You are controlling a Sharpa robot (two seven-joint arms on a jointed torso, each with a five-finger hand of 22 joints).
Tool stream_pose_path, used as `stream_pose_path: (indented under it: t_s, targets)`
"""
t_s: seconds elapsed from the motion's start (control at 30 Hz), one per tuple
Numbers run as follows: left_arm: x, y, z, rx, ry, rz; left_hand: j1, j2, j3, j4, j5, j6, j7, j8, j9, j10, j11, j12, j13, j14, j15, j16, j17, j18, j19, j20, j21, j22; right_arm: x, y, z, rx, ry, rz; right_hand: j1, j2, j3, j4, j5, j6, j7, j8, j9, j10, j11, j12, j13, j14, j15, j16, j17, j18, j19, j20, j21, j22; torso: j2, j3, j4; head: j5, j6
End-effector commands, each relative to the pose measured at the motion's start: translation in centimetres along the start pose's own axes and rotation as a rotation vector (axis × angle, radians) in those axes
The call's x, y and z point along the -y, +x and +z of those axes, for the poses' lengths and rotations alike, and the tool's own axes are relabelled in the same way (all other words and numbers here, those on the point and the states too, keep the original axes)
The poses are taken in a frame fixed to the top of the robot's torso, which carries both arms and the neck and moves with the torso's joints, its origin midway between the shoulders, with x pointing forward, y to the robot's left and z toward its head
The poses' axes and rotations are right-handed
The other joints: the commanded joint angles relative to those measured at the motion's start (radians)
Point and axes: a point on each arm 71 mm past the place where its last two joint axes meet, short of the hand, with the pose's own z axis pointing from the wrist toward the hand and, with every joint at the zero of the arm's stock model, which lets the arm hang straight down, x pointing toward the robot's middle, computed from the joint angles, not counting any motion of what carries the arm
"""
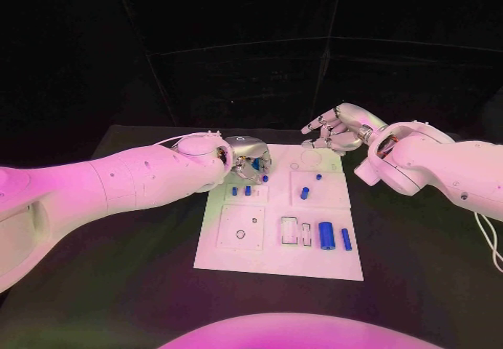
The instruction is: Assemble the parts on the task board
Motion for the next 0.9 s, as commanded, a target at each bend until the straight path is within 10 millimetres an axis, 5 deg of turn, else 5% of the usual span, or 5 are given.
stream_pose_path:
  t_s: [0.03, 0.6, 0.9]
  targets:
    - [0.17, -0.02, 0.17, -0.01, 0.013, 0.019, -0.011, 0.008, 0.01, 0.0, -0.002, 0.011, -0.001, -0.006, -0.002, 0.015, 0.0, -0.01, -0.005, 0.027, -0.006, -0.005, -0.004, -0.02, 0.01, 0.0, 0.011, 0.009, -0.23, -0.13, 0.08, 0.017, -0.011, -0.003, 0.007, 0.003, -0.001, 0.006, 0.004, -0.01, -0.002, 0.007, 0.0, -0.027, -0.002, -0.077, -0.08, -0.02, 0.001, -0.065, -0.069, 0.019, -0.04, -0.003, -0.054, -0.072, -0.001, 0.0003, 0.0011, -0.001, -0.001]
    - [0.71, 0.07, 0.75, -0.029, 0.016, 0.019, -0.023, 0.018, 0.053, -0.009, -0.001, 0.049, -0.006, -0.02, -0.007, 0.066, -0.009, -0.037, -0.014, 0.029, -0.013, -0.007, -0.023, -0.029, 0.022, -0.007, 0.056, 0.051, -0.36, -0.04, 0.19, 0.019, -0.015, -0.003, 0.015, -0.002, -0.001, 0.014, 0.004, -0.011, -0.003, 0.009, 0.0, -0.042, -0.003, -0.142, -0.158, -0.025, -0.001, -0.144, -0.137, 0.031, -0.068, -0.005, -0.119, -0.149, -0.001, 0.0002, 0.001, -0.004, -0.004]
    - [0.61, 0.11, 0.95, -0.042, 0.007, 0.021, -0.027, 0.017, 0.073, -0.016, -0.001, 0.062, -0.008, -0.026, -0.009, 0.082, -0.011, -0.051, -0.014, 0.03, -0.015, -0.007, -0.029, -0.03, 0.024, -0.009, 0.065, 0.06, -0.43, 0.01, 0.28, 0.019, -0.018, -0.003, 0.026, -0.006, 0.004, 0.022, 0.005, -0.012, -0.003, 0.012, 0.0, -0.052, -0.004, -0.188, -0.215, -0.051, -0.001, -0.285, -0.26, 0.052, -0.134, -0.006, -0.234, -0.287, -0.001, -0.0003, 0.0008, -0.005, -0.005]
